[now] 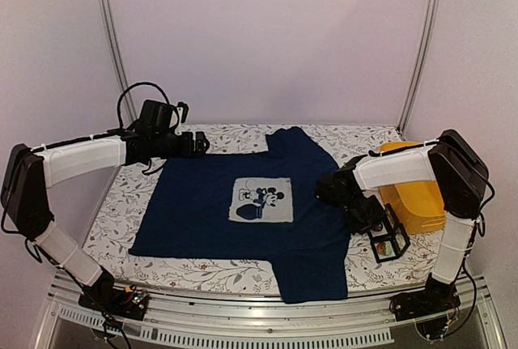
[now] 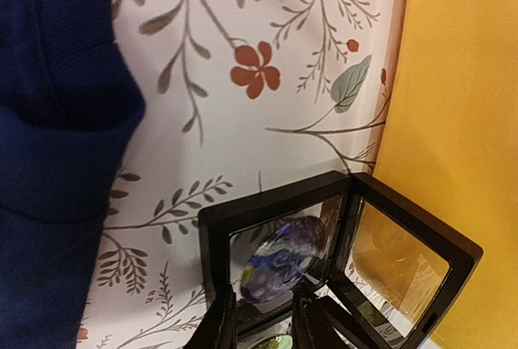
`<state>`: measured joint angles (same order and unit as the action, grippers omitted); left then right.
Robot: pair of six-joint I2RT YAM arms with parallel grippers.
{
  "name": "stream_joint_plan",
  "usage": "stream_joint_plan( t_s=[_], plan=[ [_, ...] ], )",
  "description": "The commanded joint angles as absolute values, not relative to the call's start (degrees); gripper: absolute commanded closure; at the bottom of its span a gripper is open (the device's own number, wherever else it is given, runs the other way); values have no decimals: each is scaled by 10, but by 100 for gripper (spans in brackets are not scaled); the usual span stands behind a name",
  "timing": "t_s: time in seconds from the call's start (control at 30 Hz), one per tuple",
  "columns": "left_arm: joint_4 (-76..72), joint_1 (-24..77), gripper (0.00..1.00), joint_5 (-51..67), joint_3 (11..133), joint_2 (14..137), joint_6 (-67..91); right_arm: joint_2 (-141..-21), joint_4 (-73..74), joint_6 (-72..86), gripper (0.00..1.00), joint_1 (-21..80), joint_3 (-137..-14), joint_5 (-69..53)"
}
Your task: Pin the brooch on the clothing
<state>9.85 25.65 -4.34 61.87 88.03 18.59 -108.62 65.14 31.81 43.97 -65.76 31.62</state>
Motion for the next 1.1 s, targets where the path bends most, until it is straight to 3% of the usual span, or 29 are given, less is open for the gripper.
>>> stream_joint_plan(
  t_s=[0.0, 1.07],
  plan=[
    [100, 256, 0, -31, 626, 886, 177, -1096, 656, 310, 77, 463, -667, 310],
    [111, 255, 0, -28, 635, 895, 162, -1148, 652, 317, 81, 430, -682, 406]
  ],
)
